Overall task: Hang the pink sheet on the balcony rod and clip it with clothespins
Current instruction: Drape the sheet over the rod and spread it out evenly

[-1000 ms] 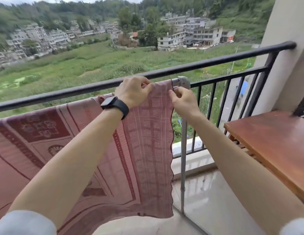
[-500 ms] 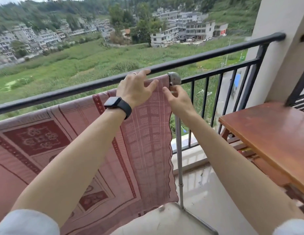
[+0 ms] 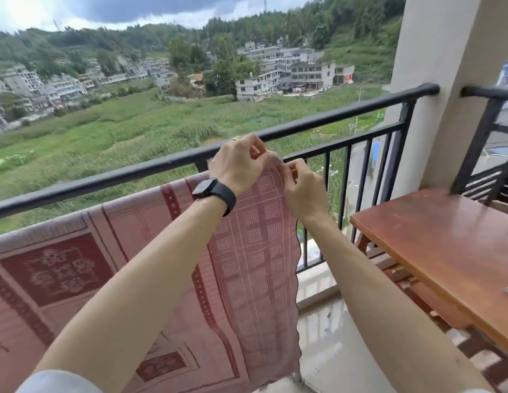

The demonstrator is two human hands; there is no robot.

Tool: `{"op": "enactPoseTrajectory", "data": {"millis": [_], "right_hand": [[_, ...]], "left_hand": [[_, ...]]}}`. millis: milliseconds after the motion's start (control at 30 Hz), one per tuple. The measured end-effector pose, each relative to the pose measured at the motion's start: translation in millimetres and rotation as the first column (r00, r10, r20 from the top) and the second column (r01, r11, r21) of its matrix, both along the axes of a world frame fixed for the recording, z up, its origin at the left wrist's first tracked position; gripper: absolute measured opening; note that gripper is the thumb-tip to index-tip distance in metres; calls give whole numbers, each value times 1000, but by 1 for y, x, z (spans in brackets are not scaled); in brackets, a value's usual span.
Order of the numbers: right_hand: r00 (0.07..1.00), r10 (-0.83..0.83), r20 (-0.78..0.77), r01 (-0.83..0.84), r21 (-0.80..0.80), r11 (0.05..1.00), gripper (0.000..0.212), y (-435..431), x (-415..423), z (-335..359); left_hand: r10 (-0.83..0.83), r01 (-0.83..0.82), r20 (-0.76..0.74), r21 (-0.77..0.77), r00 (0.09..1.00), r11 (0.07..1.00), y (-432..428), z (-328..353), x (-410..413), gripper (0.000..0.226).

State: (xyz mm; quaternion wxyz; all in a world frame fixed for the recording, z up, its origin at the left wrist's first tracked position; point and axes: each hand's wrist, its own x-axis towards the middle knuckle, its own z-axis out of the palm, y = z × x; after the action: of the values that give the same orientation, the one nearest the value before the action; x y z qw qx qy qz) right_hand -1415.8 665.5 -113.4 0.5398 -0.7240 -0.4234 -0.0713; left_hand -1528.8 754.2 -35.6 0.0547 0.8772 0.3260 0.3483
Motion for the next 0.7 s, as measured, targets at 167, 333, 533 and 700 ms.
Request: {"op": "enactPoseTrajectory", "data": {"millis": [167, 333, 533, 700], "right_hand": [[994, 92, 56, -89, -59, 994, 28, -4, 6, -14], [997, 79, 14, -80, 106, 991, 20, -14, 14, 13], [952, 265, -154, -289, -165, 943, 27, -8, 25, 1], [949, 260, -180, -266, -11, 964, 27, -9, 20, 18]], "left_hand": [[-23, 19, -82, -45, 996, 999, 9, 1, -3, 34], [-57, 54, -64, -43, 996, 998, 8, 6, -6, 25], [-33, 48, 201, -69, 979, 996, 2, 16, 14, 11], [46, -69, -268, -80, 962, 994, 2, 43, 24, 34]]}}
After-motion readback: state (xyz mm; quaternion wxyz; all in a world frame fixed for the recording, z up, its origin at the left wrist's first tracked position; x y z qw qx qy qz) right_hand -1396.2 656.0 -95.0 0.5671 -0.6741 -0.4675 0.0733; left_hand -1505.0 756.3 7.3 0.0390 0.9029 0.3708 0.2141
